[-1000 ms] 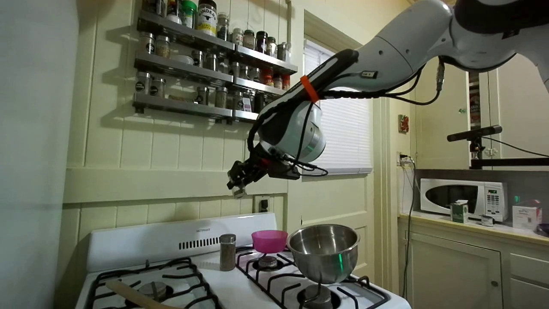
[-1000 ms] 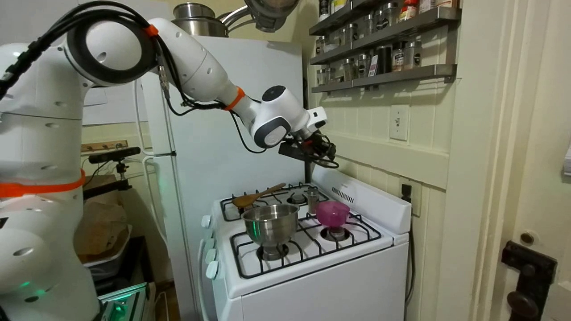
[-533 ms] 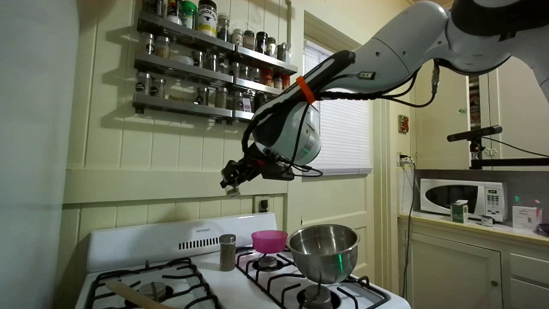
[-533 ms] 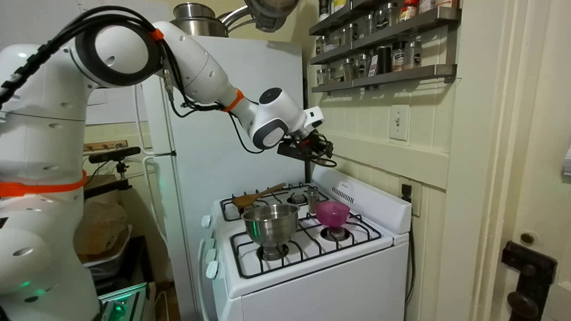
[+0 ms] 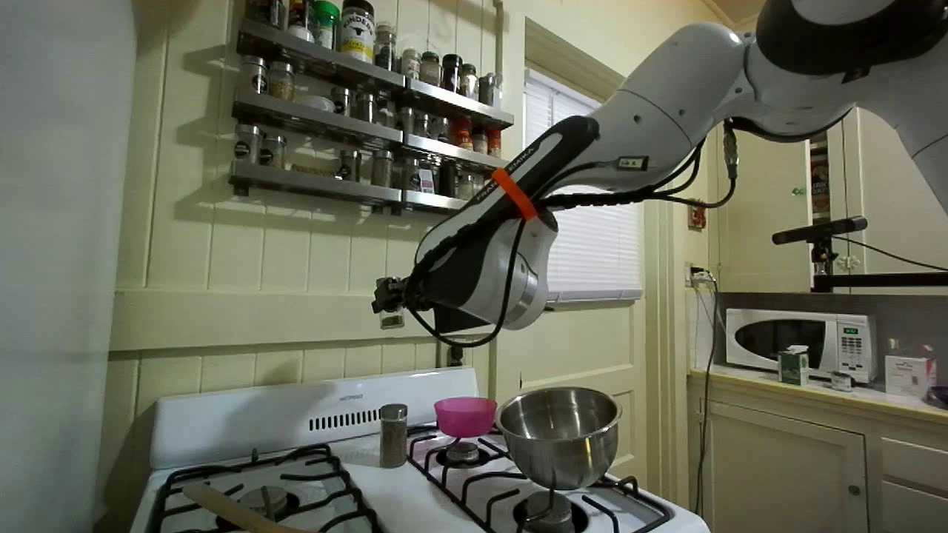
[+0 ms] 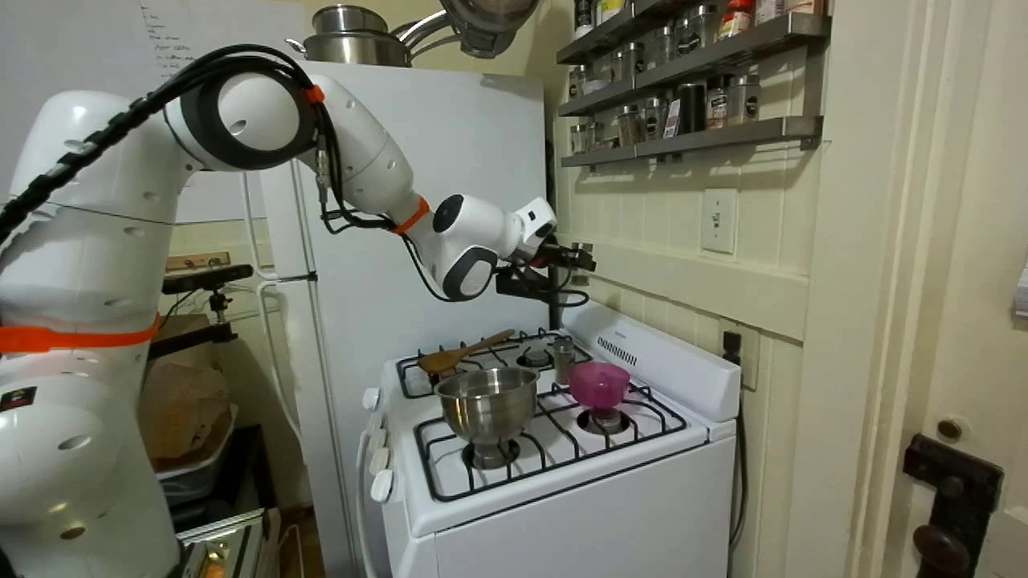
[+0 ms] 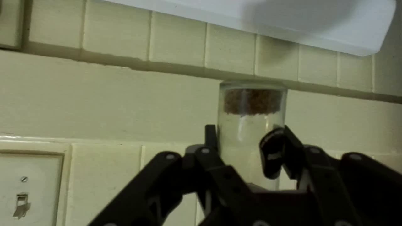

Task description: Remove one bottle from the bottom shelf and put it on the bottle on the stove

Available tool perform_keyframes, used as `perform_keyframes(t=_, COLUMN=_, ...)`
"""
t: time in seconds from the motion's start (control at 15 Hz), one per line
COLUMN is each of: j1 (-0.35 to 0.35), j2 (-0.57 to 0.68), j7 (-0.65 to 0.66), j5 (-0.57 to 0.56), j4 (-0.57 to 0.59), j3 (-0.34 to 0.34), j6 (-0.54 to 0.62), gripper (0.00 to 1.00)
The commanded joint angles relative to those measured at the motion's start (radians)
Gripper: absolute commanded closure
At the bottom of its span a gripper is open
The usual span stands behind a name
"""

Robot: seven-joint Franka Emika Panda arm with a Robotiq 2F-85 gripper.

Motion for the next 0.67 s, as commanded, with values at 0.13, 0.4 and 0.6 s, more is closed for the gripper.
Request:
perform_keyframes(t=0.13, j1=0.070, j2=0.062, j7=-0.007, j5=0.091, j4=-0.043, j3=-0.004, j6=0.260, gripper=0.75)
perform_keyframes(t=0.4, j1=0.063, j2=0.072, j7=0.013, j5=0.070, j4=-0.041, j3=0.003, j6=0.260, gripper=0.50)
perform_keyframes(t=0.6, j1=0.064, j2=0.075, j7=0.017, j5=0.070, j4=-0.040, j3=0.002, j6=0.264, gripper=0.50)
